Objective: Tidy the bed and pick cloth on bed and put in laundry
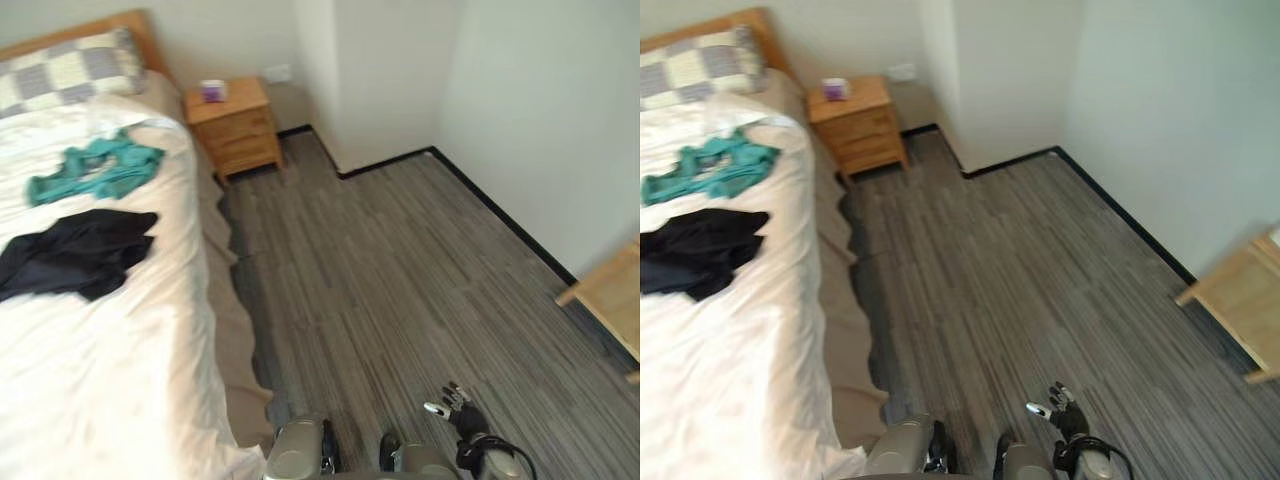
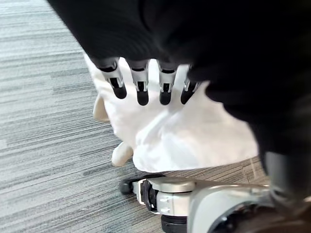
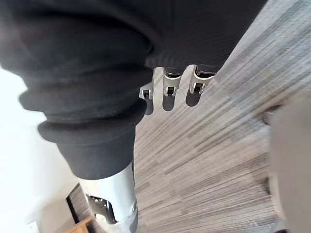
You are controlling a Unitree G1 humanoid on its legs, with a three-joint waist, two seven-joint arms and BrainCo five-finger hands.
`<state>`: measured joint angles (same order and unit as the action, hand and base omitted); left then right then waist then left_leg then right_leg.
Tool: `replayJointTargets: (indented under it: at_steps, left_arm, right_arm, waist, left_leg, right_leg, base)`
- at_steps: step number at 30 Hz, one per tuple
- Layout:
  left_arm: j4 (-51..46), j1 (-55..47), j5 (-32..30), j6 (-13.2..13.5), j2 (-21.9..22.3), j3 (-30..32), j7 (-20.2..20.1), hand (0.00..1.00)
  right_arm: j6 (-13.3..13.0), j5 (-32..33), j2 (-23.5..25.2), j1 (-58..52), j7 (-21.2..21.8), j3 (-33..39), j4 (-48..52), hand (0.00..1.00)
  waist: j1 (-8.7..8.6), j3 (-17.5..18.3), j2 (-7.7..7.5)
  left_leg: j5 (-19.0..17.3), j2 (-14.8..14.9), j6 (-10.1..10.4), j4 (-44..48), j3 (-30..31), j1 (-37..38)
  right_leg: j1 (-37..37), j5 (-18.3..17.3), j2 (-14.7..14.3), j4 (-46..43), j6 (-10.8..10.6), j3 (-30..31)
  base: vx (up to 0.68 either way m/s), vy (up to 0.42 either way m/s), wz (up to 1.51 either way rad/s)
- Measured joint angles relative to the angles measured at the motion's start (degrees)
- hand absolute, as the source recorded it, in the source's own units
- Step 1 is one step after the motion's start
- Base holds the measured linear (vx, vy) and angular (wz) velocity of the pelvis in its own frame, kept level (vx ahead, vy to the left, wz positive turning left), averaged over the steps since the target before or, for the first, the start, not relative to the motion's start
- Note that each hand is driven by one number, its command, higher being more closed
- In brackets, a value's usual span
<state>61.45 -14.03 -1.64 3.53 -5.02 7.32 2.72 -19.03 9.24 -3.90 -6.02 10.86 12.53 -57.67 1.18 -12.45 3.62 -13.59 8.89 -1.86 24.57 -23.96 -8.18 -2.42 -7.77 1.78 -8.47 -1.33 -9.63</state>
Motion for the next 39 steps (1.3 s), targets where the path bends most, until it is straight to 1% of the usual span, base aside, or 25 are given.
replayJointTargets:
  at_steps: [2, 4, 5, 6, 8, 10, 13, 14, 15, 16, 17, 19, 21, 22, 23, 24, 25, 27, 29, 31, 32, 33, 36, 38, 39]
  left_arm:
    - [0.01, -0.02, -0.02, -1.41, 0.23, 0.05, -0.15, 0.00]
    - [0.39, -0.75, -0.01, -3.18, 0.23, -0.34, -1.72, 0.00]
    - [0.46, -0.83, 0.00, -3.65, -0.31, -0.89, -2.88, 0.00]
    - [0.46, -1.63, -0.09, -4.30, -1.08, -2.44, -4.00, 0.00]
    - [0.57, -3.00, -0.85, -4.62, -2.15, -5.00, -3.19, 0.00]
    - [0.97, -2.47, -0.85, -5.01, -3.26, -6.35, -1.35, 0.00]
    - [1.09, -0.55, -1.20, -5.03, -4.90, -6.81, -1.31, 0.00]
    - [0.79, -0.42, -1.39, -4.33, -5.68, -6.43, -1.16, 0.00]
    - [0.74, -0.42, -1.48, -4.12, -5.81, -6.51, -1.16, 0.00]
    - [0.74, -0.31, -2.10, -3.94, -5.87, -6.16, -0.80, 0.00]
    - [0.91, -0.13, -2.75, -3.64, -5.65, -5.42, -0.49, 0.00]
    - [0.90, 0.62, -4.56, -1.86, -3.79, -3.89, 0.66, 0.00]
    - [0.74, 1.48, -5.17, -1.00, -2.51, -2.56, 2.46, 0.00]
    - [-0.09, 1.61, -5.05, -0.47, -1.54, -1.66, 2.81, 0.00]
    - [-0.44, 1.61, -4.96, 0.33, -1.16, -0.70, 2.87, 0.00]
    - [-1.06, 1.56, -4.52, 2.04, -0.27, 0.59, 3.58, 0.00]
    - [-1.85, 1.49, -4.22, 3.36, 0.14, 1.35, 3.95, 0.00]
    - [-3.55, 1.14, -2.82, 4.37, 0.28, 1.23, 3.95, 0.00]
    - [-5.03, 1.32, -1.16, 5.44, 0.84, 1.11, 4.22, 0.00]
    - [-5.24, 1.67, -0.27, 5.83, 0.84, -0.05, 4.85, 0.00]
    - [-5.18, 1.71, 0.86, 5.78, 1.13, -1.54, 4.99, 0.00]
    - [-4.80, 2.06, 2.42, 5.64, 1.05, -1.97, 5.39, 0.00]
    - [-4.76, 3.49, 3.91, 5.60, -2.23, -4.67, 4.50, 0.00]
    - [-4.59, 3.50, 5.03, 4.45, -2.10, -5.13, 4.85, 0.00]
    - [-3.97, 3.37, 5.06, 3.56, -2.41, -5.27, 4.87, 0.00]
  right_arm:
    - [1.62, -1.38, -0.35, -0.18, -0.85, 0.00, -0.06, 0.00]
    - [2.89, -1.54, 0.34, 0.45, -0.62, 0.50, -0.04, 0.00]
    - [3.15, -1.40, 0.37, 0.61, -0.70, 0.78, -0.15, 0.00]
    - [3.66, -0.63, 0.69, 0.70, -0.85, 1.04, -0.34, 0.00]
    - [3.67, 0.82, 1.06, 0.67, -0.93, 1.24, -0.11, 0.00]
    - [3.52, 2.08, 1.15, 0.59, -0.91, 1.19, -0.16, 0.00]
    - [1.54, 4.39, 1.23, 0.60, -0.90, 1.22, 0.09, 0.00]
    - [0.75, 5.47, 1.64, 0.40, -0.93, 1.10, 0.03, 0.00]
    - [0.62, 5.52, 1.73, 0.32, -0.95, 1.02, -0.04, 0.00]
    - [0.36, 5.95, 2.09, 0.29, -0.93, 0.93, -0.14, 0.00]
    - [0.18, 5.93, 2.22, 0.35, -0.97, 1.03, -0.05, 0.00]
    - [-0.94, 6.12, 2.26, 0.71, -1.64, 1.20, 0.73, 0.00]
    - [-0.02, 7.22, 1.17, 1.52, -2.06, 1.22, 1.22, 0.00]
    - [0.61, 7.81, 1.15, 1.58, -2.12, 1.21, 1.19, 0.00]
    - [0.71, 8.03, 0.99, 1.61, -1.99, 1.12, 1.14, 0.00]
    - [0.88, 8.02, 0.01, 1.71, -1.78, 0.92, 0.62, 0.00]
    - [1.24, 7.57, -0.44, 2.07, -1.41, 0.89, -0.27, 0.00]
    - [1.44, 5.82, -0.46, 2.11, 0.24, 0.46, -1.59, 0.00]
    - [1.36, 4.67, 0.11, 2.64, 1.32, 0.56, -1.70, 0.00]
    - [1.34, 3.89, 0.41, 2.86, 1.94, 0.48, -1.81, 0.00]
    - [1.07, 3.35, 0.05, 2.59, 1.94, 0.35, -2.00, 0.00]
    - [1.03, 2.86, -0.18, 2.91, 1.85, -0.88, -2.33, 0.00]
    - [0.36, 0.75, 0.94, 3.34, 1.25, -2.36, -2.57, 0.00]
    - [0.49, 0.22, 0.57, 3.36, -0.06, -2.93, -2.75, 0.00]
    - [0.51, 0.27, 0.64, 3.47, -0.73, -2.91, -2.72, 0.00]
  waist:
    - [1.61, 0.99, -0.27]
    - [2.04, 1.84, -1.85]
    - [1.44, 1.84, -2.22]
    - [0.28, 1.54, -2.91]
    - [-0.52, 1.54, -3.26]
    - [-0.94, 1.26, -2.92]
    - [-3.25, 0.93, -2.71]
    - [-3.40, 0.83, -3.05]
    - [-3.32, 0.83, -3.29]
    - [-3.18, 0.80, -4.20]
    - [-3.09, 0.64, -3.20]
    - [-3.25, 0.51, -2.15]
    - [-3.50, 0.41, -0.35]
    - [-3.67, -0.13, 0.50]
    - [-3.59, -0.67, 0.97]
    - [-3.32, -1.70, 1.75]
    - [-3.05, -2.72, 2.01]
    - [-1.98, -2.97, 1.27]
    - [-1.24, -3.28, 0.58]
    - [-0.94, -3.61, -0.19]
    - [-1.09, -3.50, 0.41]
    - [-0.29, -3.42, -0.59]
    - [-0.41, -2.59, -2.20]
    - [-0.26, -2.45, -2.21]
    - [-0.25, -2.43, -2.92]
  left_leg:
    - [-2.40, -1.92, -1.67, 0.46, -0.07, 0.03]
    - [-4.47, -6.05, -2.56, -0.66, 1.55, 1.22]
    - [-4.47, -7.19, -2.73, -1.53, 2.60, 2.31]
    - [-4.25, -9.19, -3.12, -4.09, 5.17, 5.28]
    - [-3.88, -9.87, -3.73, -7.52, 8.84, 10.41]
    - [-3.52, -9.70, -3.32, -10.69, 12.33, 15.17]
    - [-4.80, -6.25, -1.02, -12.62, 19.80, 19.89]
    - [-6.96, -4.04, 1.70, -13.46, 21.82, 21.94]
    - [-7.33, -3.91, 2.08, -13.69, 22.03, 22.48]
    - [-9.03, -3.18, 3.75, -15.07, 22.35, 25.83]
    - [-9.18, -2.13, 3.79, -15.73, 22.01, 27.21]
    - [-8.58, -0.58, 4.13, -11.42, 19.71, 27.74]
    - [-6.23, 1.92, 6.87, 3.02, 21.03, 23.08]
    - [-0.04, 3.18, 10.31, 15.35, 23.47, 18.17]
    - [5.35, 4.02, 11.32, 21.79, 24.37, 15.41]
    - [5.55, 6.10, 11.00, 34.75, 24.76, 9.50]
    - [3.75, 6.08, 8.14, 42.51, 24.23, 4.49]
    - [2.24, 3.86, 5.70, 41.00, 21.73, -1.20]
    - [1.19, 0.56, 4.62, 28.17, 18.38, -5.29]
    - [2.92, -3.33, 6.03, 4.86, 14.75, -5.20]
    - [11.10, -4.26, 5.65, -10.18, 13.68, -3.86]
    - [15.74, -5.15, 1.45, -12.35, 11.51, -2.31]
    - [8.81, -7.01, -1.32, -3.84, 11.05, -6.72]
    - [4.49, -8.67, -2.96, -1.30, 11.11, -5.18]
    - [3.13, -10.31, -3.59, -2.75, 11.26, -2.23]
  right_leg:
    - [1.88, -3.50, 2.46, -5.03, -2.17, -0.53]
    - [9.42, -6.92, 8.24, -28.14, -5.08, -1.66]
    - [11.36, -5.38, 9.56, -33.97, -4.27, -1.49]
    - [14.51, -0.27, 11.31, -43.32, -4.16, -0.51]
    - [16.83, -1.79, 11.23, -49.65, -4.29, 0.49]
    - [18.87, -4.75, 9.96, -46.92, -5.15, 0.16]
    - [20.46, -4.11, 6.83, -27.30, -4.20, 0.47]
    - [20.38, 1.73, 6.06, -10.70, -5.21, 0.80]
    - [20.15, 2.80, 6.14, -8.31, -5.69, 0.99]
    - [19.98, 9.84, 5.89, -6.79, -4.10, 0.48]
    - [20.42, 10.39, 4.79, -9.32, -3.24, 0.30]
    - [24.03, 5.37, 3.66, -19.92, 1.81, 0.53]
    - [22.95, 0.37, 1.69, -23.32, 3.11, -0.24]
    - [20.13, -1.67, 0.54, -22.86, 3.64, -0.48]
    - [17.70, -2.48, -0.38, -21.66, 4.28, -0.46]
    - [12.78, -3.28, -2.04, -18.52, 4.88, -0.76]
    - [7.29, -4.01, -2.54, -15.37, 5.69, -0.78]
    - [1.06, -4.56, -1.73, -10.64, 6.06, -0.65]
    - [-2.79, -4.91, -0.16, -7.59, 4.37, 0.09]
    - [-5.16, -6.01, 2.35, -6.69, 1.91, 0.69]
    - [-6.85, -7.01, 2.42, -5.16, 0.64, 1.21]
    - [-8.72, -7.50, 3.01, -2.95, -0.07, 2.37]
    - [-10.48, -6.33, 5.98, 0.30, -1.78, 1.93]
    - [-8.98, -6.56, 7.86, -8.83, -2.95, 1.97]
    - [-4.46, -5.62, 10.05, -22.08, -5.39, 2.18]
  base:
    - [0.33, 0.146, 0.32]
    - [0.34, 0.071, 0.37]
    - [0.41, -0.021, 0.88]
    - [0.42, -0.061, 0.90]
    - [0.46, -0.175, 1.01]
    - [0.39, -0.253, 1.10]
    - [0.39, -0.423, 1.42]
    - [0.34, -0.473, 0.78]
    - [0.45, -0.614, 0.62]
    - [0.33, -0.420, 0.08]
    - [0.51, -0.574, -0.15]
    - [0.40, -0.443, -0.32]
    - [0.33, -0.404, -0.21]
    - [0.38, -0.405, -0.09]
    - [0.50, -0.387, 0.06]
    - [0.52, -0.321, 0.12]
    - [0.53, -0.292, 0.13]
    - [0.40, -0.164, -0.07]
    - [0.44, -0.089, -0.20]
    - [0.45, -0.009, -0.18]
    - [0.55, 0.014, -0.36]
    - [0.57, 0.003, -0.32]
    - [0.68, -0.007, 0.10]
    - [0.61, 0.055, 0.21]
    - [0.53, 0.040, 0.23]
